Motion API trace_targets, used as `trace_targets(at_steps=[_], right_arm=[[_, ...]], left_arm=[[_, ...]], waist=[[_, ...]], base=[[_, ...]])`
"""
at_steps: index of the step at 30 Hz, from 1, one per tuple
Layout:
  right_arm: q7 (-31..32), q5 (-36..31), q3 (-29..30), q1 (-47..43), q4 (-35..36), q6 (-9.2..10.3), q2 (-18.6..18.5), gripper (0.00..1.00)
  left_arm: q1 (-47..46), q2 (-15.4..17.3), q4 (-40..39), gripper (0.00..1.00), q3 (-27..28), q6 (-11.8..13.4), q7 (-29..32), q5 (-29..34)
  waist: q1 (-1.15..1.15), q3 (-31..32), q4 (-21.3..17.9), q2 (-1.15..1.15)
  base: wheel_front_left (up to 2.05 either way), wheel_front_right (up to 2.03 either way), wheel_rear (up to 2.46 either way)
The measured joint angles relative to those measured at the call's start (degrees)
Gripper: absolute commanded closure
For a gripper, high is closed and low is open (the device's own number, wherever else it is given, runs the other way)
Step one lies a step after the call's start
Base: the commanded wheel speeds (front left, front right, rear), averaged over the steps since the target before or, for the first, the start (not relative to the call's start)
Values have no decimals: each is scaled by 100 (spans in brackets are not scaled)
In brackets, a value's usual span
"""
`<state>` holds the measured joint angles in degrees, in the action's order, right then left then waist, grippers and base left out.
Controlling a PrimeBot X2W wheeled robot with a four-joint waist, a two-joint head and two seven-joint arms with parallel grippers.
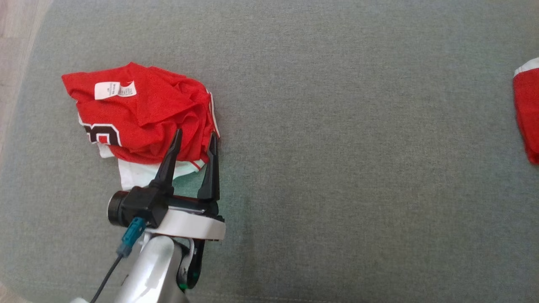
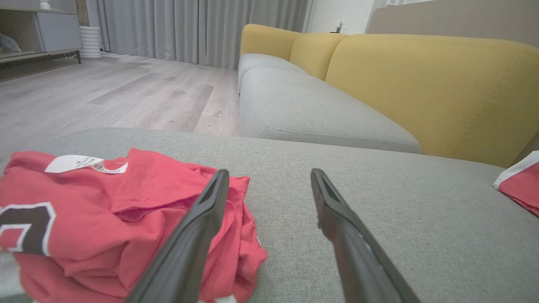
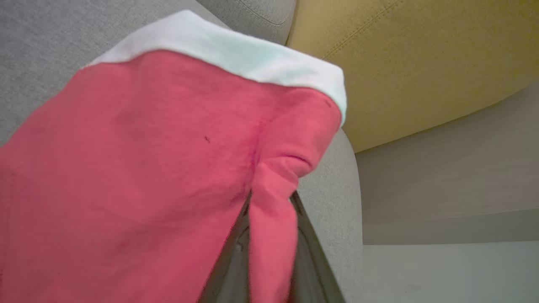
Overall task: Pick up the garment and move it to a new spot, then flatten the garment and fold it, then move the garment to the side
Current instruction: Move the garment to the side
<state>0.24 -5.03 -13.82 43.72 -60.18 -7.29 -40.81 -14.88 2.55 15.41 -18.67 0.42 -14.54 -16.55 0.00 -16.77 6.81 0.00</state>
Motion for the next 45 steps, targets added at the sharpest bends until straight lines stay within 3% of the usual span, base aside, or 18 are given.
trace_targets(at_steps=[9, 10, 11, 12, 24, 37, 45], right_arm=[[-24, -1, 63, 152, -136, 0, -23, 100], [-23, -1, 118, 152, -153, 0, -21, 95], [-21, -2, 159, 152, -165, 0, -20, 18], [-13, -3, 211, 152, -167, 0, -15, 0], [-368, -53, 744, 126, 252, 0, 560, 0], [-1137, 683, 1025, -703, 1951, 0, 2276, 0], [-1287, 1454, 1254, -2199, 2893, 1, 3223, 0]], left_arm=[[-1, 0, 0, 0, 0, -1, 0, 0], [-1, 0, 0, 0, 1, -1, 0, 0], [-1, 0, 1, 0, 1, -1, 0, 0], [-1, 0, 1, 0, 1, -1, 0, 1], [82, 0, 20, 0, 71, -1, 0, 8], [462, 1, 21, 0, 221, -42, 0, 147], [693, 5, 18, 0, 205, -35, 1, 107]], waist=[[0, -9, 63, 0], [0, -4, 63, 0], [0, 4, 63, 0], [0, 13, 61, 0], [-1, 398, -86, 0], [-1, 1180, -453, 0], [-1, 1513, -527, 0]], base=[[0, 0, 0], [0, 0, 0], [0, 0, 0], [0, 0, 0], [0, 0, 0], [0, 0, 0], [0, 0, 0]])
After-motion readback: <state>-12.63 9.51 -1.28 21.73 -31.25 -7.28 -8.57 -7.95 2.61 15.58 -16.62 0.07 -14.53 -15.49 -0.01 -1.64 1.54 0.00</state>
